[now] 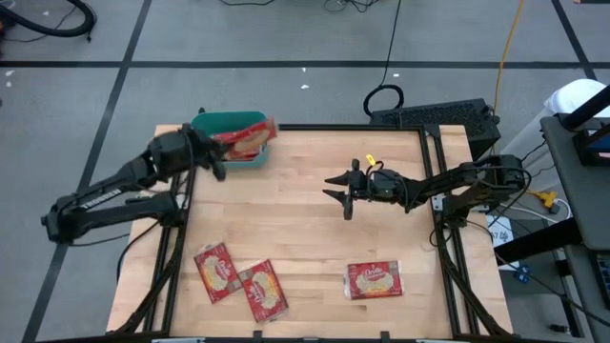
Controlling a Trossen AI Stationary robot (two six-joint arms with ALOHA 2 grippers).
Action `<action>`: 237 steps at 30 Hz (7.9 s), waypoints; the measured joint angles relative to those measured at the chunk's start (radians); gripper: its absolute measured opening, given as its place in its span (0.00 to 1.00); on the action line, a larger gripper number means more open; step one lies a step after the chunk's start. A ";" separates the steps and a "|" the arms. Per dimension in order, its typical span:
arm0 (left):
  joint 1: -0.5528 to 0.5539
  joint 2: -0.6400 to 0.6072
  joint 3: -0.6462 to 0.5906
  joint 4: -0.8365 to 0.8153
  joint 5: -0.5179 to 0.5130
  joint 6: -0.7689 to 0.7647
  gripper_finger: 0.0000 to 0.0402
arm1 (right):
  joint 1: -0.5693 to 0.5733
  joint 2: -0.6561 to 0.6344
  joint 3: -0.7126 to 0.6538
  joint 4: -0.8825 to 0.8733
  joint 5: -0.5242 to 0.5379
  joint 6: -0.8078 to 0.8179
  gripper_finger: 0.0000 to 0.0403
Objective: Sort popcorn bags into baskets
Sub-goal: Put the red popcorn bag into the green bin
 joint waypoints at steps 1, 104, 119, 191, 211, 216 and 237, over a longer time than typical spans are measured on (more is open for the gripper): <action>0.032 0.008 0.019 -0.033 0.000 -0.008 0.08 | 0.000 0.000 0.000 0.001 0.000 -0.001 0.37; 0.073 0.426 -0.088 -0.171 -0.244 -0.145 0.10 | 0.002 0.000 -0.001 -0.005 -0.001 0.011 0.37; 0.207 0.426 -0.081 -0.169 -0.333 -0.137 0.10 | 0.002 0.000 -0.001 -0.004 -0.001 0.015 0.37; -0.758 0.730 -0.081 0.638 -0.284 -0.251 0.10 | 0.579 -0.002 0.002 -0.665 -0.112 0.800 0.50; -0.814 0.817 -0.081 0.668 -0.284 -0.269 0.10 | 0.883 -0.516 0.000 -1.285 -0.186 1.298 0.52; -0.801 0.817 -0.081 0.669 -0.284 -0.248 0.10 | 0.999 -0.468 0.000 -1.304 -0.177 1.439 0.52; -0.763 0.817 -0.081 0.669 -0.284 -0.244 0.10 | 1.032 -0.155 0.002 -1.066 -0.107 1.659 0.46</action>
